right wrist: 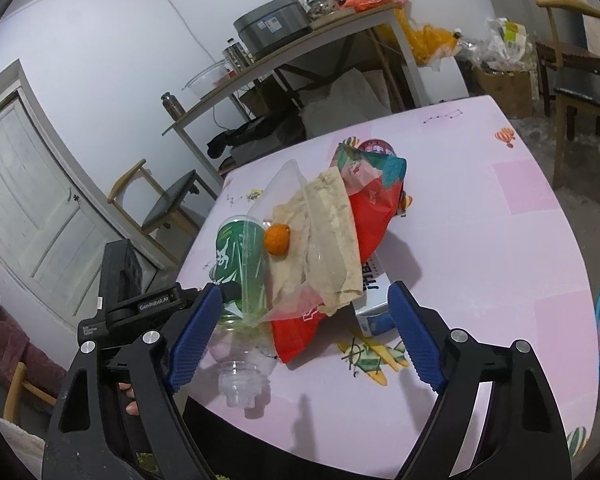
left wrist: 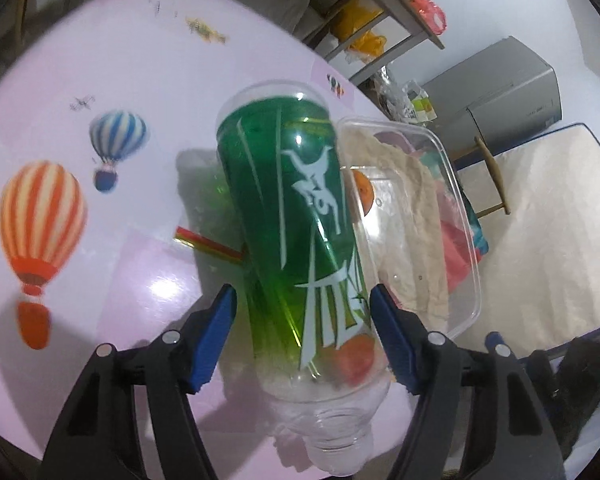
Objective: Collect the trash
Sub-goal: 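Close the left tool around the middle of the green plastic bottle, then grasp the orange object beside the clear box with the right tool while the left tool holds the bottle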
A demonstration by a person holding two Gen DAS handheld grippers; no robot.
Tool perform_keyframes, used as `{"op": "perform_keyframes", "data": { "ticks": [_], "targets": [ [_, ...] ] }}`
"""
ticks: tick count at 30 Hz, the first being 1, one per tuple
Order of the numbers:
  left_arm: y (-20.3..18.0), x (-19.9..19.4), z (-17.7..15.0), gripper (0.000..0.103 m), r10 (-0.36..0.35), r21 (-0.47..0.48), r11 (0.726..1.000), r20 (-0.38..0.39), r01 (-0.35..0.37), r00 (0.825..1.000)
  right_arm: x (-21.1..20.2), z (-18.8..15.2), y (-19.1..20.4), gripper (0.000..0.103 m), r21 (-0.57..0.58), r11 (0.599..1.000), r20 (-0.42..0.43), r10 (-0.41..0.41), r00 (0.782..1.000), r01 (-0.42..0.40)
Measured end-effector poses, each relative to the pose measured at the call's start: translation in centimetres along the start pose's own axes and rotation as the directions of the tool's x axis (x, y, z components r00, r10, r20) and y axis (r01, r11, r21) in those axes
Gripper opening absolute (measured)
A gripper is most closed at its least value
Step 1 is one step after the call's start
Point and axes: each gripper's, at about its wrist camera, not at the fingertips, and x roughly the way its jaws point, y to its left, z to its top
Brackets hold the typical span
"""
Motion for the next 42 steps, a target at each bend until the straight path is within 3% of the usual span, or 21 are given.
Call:
{"op": "perform_keyframes", "data": {
  "ticks": [7, 17, 26, 32, 42],
  "targets": [
    [0.8, 1.4, 0.4, 0.064, -0.067, -0.078, 0.995, -0.055, 0.063, 0.996, 0.4, -0.2, -0.2, 0.077, 0.022, 1.000, -0.007, 0.009, 1.000, -0.009],
    [1.1, -1.8, -0.7, 0.063, -0.048, -0.075, 0.996, 0.021, 0.050, 0.999, 0.2, 0.3, -0.1, 0.075, 0.016, 1.000, -0.008, 0.007, 1.000, -0.007],
    [1.9, -5.4, -0.8, 0.063, 0.065, -0.058, 0.996, 0.038, -0.063, 0.997, -0.5, 0.1, -0.1, 0.074, 0.009, 1.000, 0.000, 0.015, 1.000, -0.015],
    [2.6, -5.9, -0.7, 0.063, 0.192, -0.031, 0.981, 0.042, -0.191, 0.981, -1.6, 0.5, 0.6, 0.074, -0.030, 0.999, 0.026, -0.015, 1.000, 0.015],
    [2.1, -4.7, -1.3, 0.064, 0.220, 0.006, 0.975, 0.066, -0.220, 0.973, -1.2, 2.8, 4.5, 0.064, -0.211, 0.977, 0.041, -0.004, 0.999, 0.012]
  ]
}}
